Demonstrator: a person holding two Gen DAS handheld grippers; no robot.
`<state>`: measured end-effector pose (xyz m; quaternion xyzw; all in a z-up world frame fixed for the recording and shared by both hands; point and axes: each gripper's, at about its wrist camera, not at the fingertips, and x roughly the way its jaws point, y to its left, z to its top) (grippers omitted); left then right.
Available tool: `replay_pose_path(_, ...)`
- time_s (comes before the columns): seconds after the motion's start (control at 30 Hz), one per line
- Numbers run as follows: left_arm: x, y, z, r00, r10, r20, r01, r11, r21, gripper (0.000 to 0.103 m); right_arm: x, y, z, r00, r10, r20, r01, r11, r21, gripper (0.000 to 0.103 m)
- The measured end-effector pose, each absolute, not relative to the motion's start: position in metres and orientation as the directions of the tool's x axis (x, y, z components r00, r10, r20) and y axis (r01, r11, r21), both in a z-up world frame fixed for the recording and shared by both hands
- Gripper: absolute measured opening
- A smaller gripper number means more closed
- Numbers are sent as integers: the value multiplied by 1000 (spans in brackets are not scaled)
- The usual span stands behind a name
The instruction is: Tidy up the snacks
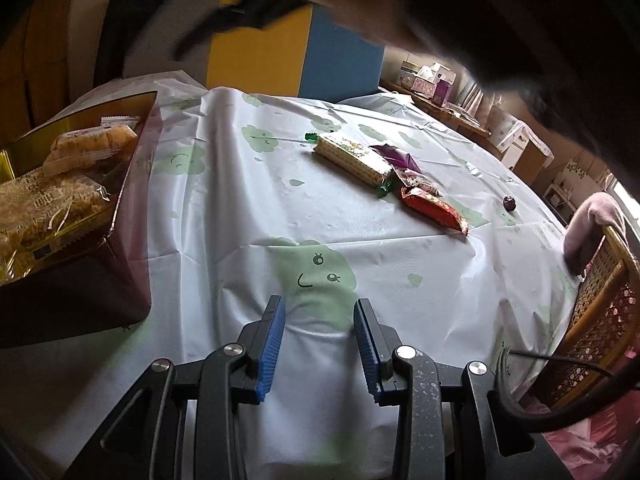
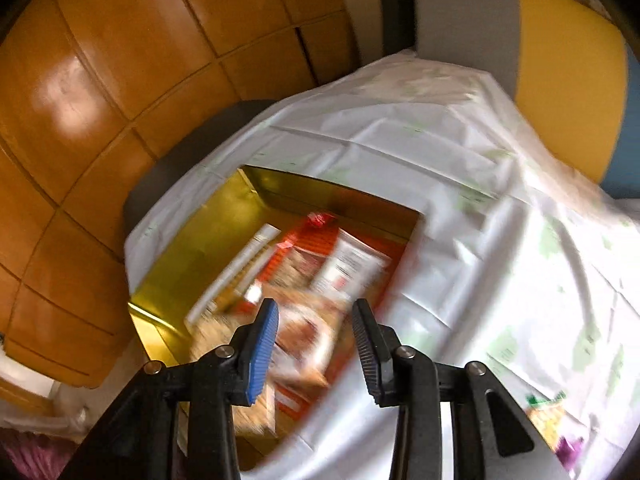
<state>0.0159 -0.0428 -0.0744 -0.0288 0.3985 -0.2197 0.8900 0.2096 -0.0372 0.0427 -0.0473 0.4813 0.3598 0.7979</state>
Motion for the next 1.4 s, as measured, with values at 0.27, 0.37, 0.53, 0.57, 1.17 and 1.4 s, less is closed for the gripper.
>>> replay_pose_path(0.27, 15, -44, -74, 588, -404, -701, 366, 906, -215, 36, 185, -134, 31, 329, 453, -829, -500, 828, 254, 39)
replay_pose_path(0.37, 16, -44, -74, 588, -403, -701, 365, 906, -214, 36, 174, -174, 26, 347, 421, -838, -438, 863, 252, 39)
replay_pose_path(0.53, 15, -45, -74, 589, -399, -703, 365, 907, -208, 36, 164, -242, 13, 377, 334, -864, -294, 928, 230, 39)
replay_pose_path(0.57, 15, -45, -74, 589, -396, -704, 365, 908, -205, 36, 163, -255, 9, 378, 311, -872, -267, 938, 219, 39)
replay_pose_path(1.17, 13, -53, -74, 599, -349, -721, 362, 921, -144, 38, 153, -300, -30, 280, 323, -904, -213, 939, 270, 39)
replay_pose_path(1.4, 13, -53, -73, 599, -340, -725, 356, 924, -140, 39, 145, -287, -32, 226, 360, -905, -281, 914, 293, 39)
